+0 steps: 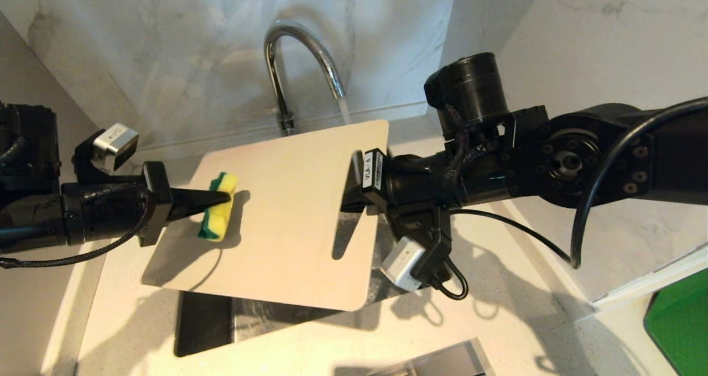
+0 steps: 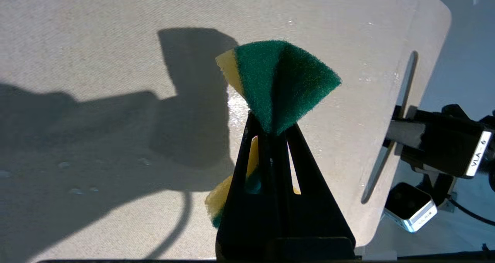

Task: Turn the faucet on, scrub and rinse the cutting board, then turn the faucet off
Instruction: Scrub the cutting board underwater

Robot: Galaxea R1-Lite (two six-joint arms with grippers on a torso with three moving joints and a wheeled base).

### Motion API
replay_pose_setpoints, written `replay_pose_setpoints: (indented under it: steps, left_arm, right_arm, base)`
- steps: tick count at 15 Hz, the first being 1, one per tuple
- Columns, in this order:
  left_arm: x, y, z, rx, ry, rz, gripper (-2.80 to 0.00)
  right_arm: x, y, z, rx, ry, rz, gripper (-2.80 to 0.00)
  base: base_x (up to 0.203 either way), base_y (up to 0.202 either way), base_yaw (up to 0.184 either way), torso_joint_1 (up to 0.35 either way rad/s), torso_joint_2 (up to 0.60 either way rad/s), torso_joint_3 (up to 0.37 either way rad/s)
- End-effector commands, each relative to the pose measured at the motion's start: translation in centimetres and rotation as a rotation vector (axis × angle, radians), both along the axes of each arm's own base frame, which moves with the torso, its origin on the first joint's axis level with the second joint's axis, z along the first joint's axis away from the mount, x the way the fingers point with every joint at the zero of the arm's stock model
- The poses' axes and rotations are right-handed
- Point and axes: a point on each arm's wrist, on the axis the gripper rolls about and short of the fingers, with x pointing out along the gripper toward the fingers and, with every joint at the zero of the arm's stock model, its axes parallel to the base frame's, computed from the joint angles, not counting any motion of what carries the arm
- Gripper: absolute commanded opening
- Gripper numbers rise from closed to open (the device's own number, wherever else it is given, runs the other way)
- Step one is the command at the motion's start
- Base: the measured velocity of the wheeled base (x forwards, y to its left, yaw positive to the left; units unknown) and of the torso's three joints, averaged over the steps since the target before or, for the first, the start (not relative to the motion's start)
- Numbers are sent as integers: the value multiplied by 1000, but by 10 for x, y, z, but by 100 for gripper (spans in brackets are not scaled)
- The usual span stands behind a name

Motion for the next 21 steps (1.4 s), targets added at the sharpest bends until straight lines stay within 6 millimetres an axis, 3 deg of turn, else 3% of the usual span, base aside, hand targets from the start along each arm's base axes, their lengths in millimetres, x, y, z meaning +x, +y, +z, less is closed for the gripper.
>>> replay_pose_setpoints:
  steps: [1,6,8,11,16,21]
  left_arm:
    - [1,0,-5,8,14,5,-280]
    - [14,-9,-24,33,79,-12,-280]
    - [23,-5,-40,61,126,11,-280]
    - [29,13,-58,105,159,58,-280]
    - [39,61,-87,132,158,165,-280]
    - [43,97,-92,105,170,232,-280]
  right_arm:
    - [-9,-6,-3,2,-11,7,-280]
    - [-15,-9,-7,27,-13,2,-280]
    - [-15,-10,-5,33,-16,-1,-280]
    - [-18,-12,-3,35,-18,0,-280]
    - [-18,-13,-7,31,-11,-2,-280]
    - [-17,-13,-16,34,-9,2,-280]
  base:
    - [0,0,0,0,0,0]
    - [0,0,0,0,0,0]
    - [0,0,0,0,0,0]
    - [0,0,0,0,0,0]
    - [0,0,0,0,0,0]
    - [0,0,0,0,0,0]
